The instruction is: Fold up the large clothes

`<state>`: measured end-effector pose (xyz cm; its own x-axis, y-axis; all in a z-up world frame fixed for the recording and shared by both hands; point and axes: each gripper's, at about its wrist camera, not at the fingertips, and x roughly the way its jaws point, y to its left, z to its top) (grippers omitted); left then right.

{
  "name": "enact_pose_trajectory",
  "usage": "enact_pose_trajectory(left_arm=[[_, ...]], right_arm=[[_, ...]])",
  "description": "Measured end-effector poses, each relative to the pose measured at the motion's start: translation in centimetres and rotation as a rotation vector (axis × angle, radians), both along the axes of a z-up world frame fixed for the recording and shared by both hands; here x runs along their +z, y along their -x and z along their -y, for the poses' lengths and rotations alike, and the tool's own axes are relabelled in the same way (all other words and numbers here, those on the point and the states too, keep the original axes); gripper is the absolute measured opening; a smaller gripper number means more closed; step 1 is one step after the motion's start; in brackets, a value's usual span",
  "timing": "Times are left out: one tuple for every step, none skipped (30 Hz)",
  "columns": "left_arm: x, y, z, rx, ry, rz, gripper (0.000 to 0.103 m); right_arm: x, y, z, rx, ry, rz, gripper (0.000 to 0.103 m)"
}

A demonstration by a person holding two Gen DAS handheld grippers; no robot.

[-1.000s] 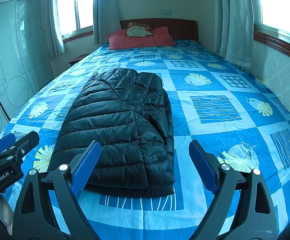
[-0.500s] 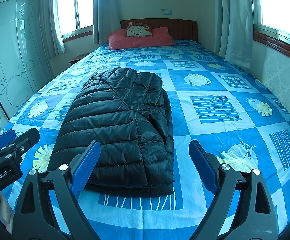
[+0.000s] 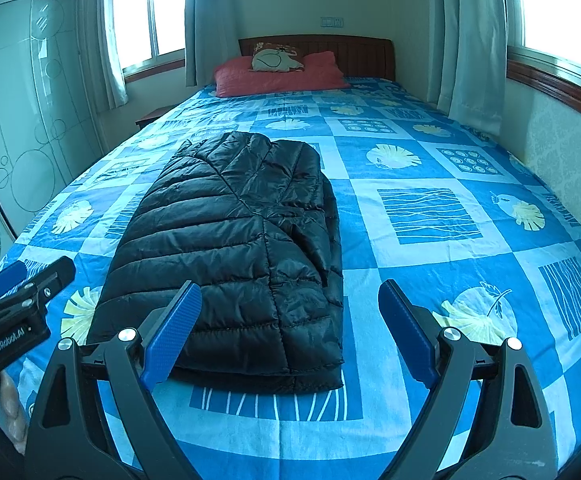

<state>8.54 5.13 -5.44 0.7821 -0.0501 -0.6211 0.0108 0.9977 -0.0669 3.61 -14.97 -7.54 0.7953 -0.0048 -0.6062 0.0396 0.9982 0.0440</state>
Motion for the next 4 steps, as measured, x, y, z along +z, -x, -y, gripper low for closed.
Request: enact_pose_trajectory(left_arm=[[-0.3, -0.4, -0.3, -0.005, -0.001, -0.014, 0.089], [-0.8, -1.1, -0.9, 0.000, 0.000, -0.044, 0.089], [-1.4, -1.6, -1.6, 0.014, 0.007, -0.066, 0.089], [-1.9, -2.1, -2.5, 0.035, 0.015, -0.084, 0.089]], right_arm=[[-0.1, -0.1, 0.3, -0.005, 0.001, -0.001, 0.090], [-0.3, -0.2, 0.9, -0.014, 0.004, -0.003, 0.090], [-0.5, -0.4, 1.6, -0.027, 0.009, -0.006, 0.090], [-0.8, -0.6, 2.6, -0.047, 0.018, -0.011, 0.090]])
